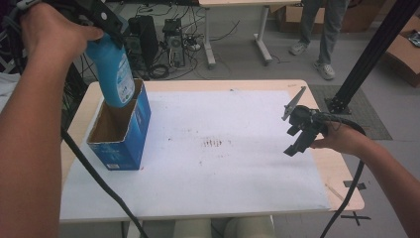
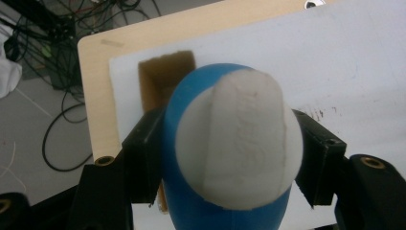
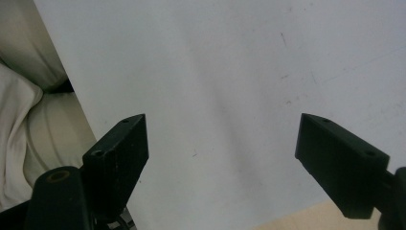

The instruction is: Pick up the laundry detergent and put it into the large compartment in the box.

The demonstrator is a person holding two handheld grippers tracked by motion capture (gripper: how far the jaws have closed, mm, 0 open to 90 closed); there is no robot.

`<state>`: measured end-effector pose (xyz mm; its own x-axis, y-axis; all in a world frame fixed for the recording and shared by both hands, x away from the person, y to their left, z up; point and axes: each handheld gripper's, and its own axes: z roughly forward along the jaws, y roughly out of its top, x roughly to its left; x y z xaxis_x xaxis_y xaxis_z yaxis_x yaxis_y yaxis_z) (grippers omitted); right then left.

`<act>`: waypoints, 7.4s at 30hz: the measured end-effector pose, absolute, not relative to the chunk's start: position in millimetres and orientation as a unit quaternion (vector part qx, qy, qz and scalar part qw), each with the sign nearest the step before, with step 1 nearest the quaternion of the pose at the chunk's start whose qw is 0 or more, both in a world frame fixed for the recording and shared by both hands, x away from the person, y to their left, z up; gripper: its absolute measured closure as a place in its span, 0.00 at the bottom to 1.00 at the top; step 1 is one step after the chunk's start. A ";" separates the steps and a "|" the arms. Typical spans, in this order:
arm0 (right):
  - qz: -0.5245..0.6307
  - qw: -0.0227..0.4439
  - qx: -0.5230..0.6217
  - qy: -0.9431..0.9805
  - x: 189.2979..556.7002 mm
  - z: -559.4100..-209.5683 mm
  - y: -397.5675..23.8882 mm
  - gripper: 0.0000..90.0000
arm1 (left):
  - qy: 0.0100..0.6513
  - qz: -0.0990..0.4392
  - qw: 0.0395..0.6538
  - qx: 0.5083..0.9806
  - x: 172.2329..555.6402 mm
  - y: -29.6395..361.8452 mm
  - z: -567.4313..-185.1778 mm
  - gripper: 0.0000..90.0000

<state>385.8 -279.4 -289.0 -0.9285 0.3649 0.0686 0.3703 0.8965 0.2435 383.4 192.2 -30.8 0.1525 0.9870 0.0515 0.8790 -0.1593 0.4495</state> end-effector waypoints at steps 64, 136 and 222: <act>-0.124 0.012 -0.194 -0.973 385.0 -292.9 -286.3 0.21 | 0.668 0.158 0.142 0.713 391.3 244.4 -190.9 0.42; -0.119 0.019 -0.203 -0.972 384.3 -298.0 -288.7 0.21 | 0.673 0.128 0.116 0.719 402.3 249.5 -261.4 0.38; -0.125 0.016 -0.200 -0.972 378.7 -283.1 -281.2 0.21 | 0.299 0.129 0.199 0.924 440.6 64.4 -181.5 0.21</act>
